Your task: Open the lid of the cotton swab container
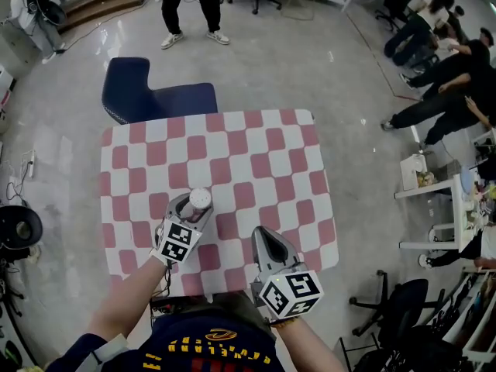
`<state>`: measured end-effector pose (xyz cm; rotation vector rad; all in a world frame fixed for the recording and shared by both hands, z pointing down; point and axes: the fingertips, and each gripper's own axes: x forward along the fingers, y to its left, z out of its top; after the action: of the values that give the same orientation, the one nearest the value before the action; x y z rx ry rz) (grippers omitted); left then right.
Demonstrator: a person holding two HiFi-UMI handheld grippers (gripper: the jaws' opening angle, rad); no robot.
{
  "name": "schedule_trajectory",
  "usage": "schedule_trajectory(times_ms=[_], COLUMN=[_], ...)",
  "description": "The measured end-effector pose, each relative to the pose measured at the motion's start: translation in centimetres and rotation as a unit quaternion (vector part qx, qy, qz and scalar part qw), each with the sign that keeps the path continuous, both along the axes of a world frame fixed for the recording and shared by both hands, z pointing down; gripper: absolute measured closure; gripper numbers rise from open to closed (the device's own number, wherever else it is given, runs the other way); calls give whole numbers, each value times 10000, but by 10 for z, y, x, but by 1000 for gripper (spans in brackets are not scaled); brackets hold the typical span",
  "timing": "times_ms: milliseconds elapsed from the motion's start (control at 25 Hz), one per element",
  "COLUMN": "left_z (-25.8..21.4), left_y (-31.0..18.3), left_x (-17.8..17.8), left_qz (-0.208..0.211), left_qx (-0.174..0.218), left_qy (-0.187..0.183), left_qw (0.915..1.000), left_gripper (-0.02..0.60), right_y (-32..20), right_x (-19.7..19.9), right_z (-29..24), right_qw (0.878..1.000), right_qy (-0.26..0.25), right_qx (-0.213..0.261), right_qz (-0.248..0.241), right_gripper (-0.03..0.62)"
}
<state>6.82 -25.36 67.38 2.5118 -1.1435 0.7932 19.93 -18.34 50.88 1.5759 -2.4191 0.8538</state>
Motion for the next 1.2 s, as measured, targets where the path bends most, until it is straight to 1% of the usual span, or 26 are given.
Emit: schedule_trajectory(times_ms=[280,520,720,880,920,960,1080,1160,1200], left_z=[-45,-98,-145,-177,-184,-190,-207,-217,-221], left_y=[29,62,85,107,112,116,129,139,144], left_x=[-10,-23,-35,-44,-46,-47,-50,-49,-48], left_qz=[289,610,838,1144,1211,1264,1407,1555,1650], left_qx=[176,476,680,674,692,731,853,904,932], left_qy=[141,374,528,560,534,488,316,305,328], left_qw=[9993,9963,9928,9896,9888,9881,9859,9832,9813], left_gripper=[325,325,325,325,325,325,325,325,325], right_y=[10,21,31,45,48,51,64,76,81], right_x=[-27,-62,-93,-123,-129,-135,-150,-160,-165], right_z=[-23,-50,-79,-113,-120,-126,-144,-154,-156], right_qw=[9994,9951,9853,9706,9666,9628,9523,9420,9356], right_qy=[-54,113,391,572,600,615,564,630,751], right_qx=[188,566,1012,1430,1526,1611,1782,1873,1883], right_qz=[-300,-802,-1319,-1849,-1970,-2083,-2414,-2713,-2891], right_gripper=[583,583,582,580,574,544,491,427,393])
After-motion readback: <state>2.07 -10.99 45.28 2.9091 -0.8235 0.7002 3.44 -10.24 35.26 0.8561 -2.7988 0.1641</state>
